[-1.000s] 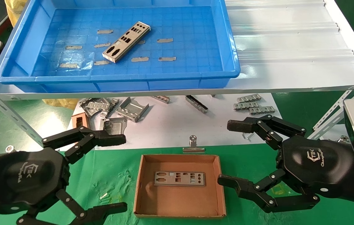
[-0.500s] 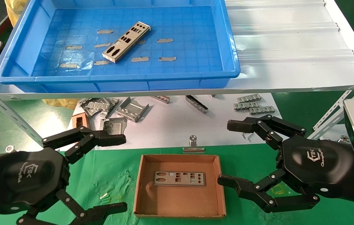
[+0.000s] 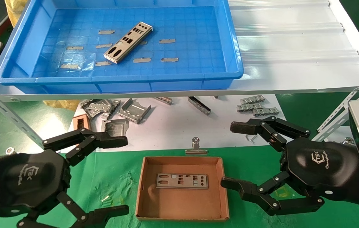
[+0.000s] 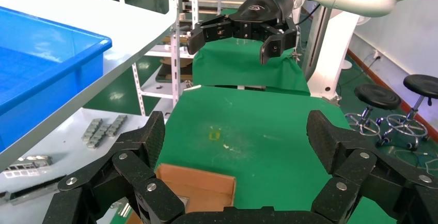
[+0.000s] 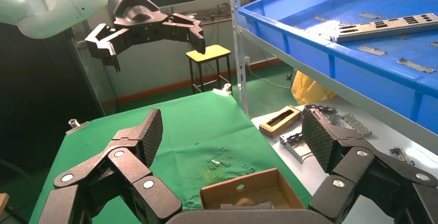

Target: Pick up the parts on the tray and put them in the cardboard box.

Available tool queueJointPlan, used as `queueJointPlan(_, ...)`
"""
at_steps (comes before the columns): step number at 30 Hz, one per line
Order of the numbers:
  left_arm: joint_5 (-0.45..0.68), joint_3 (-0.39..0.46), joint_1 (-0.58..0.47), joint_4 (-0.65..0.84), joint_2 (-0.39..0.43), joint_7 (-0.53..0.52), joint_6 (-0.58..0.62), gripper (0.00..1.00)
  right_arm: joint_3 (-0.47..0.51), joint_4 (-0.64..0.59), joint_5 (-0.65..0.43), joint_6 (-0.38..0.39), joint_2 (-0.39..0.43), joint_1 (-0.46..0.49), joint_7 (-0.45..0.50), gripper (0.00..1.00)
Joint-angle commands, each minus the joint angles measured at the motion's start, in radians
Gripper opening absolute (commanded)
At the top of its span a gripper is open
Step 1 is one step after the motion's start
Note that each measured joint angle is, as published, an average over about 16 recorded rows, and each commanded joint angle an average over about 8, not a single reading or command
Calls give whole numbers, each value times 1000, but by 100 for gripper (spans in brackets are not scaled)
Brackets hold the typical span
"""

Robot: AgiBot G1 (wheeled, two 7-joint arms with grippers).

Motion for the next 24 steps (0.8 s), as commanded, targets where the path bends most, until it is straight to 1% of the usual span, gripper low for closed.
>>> queueJointPlan(1,0,0,0,0,0,0,0,100,0,0,0,0,0,0,0,100)
queueJointPlan(24,0,0,0,0,0,0,0,100,0,0,0,0,0,0,0,100)
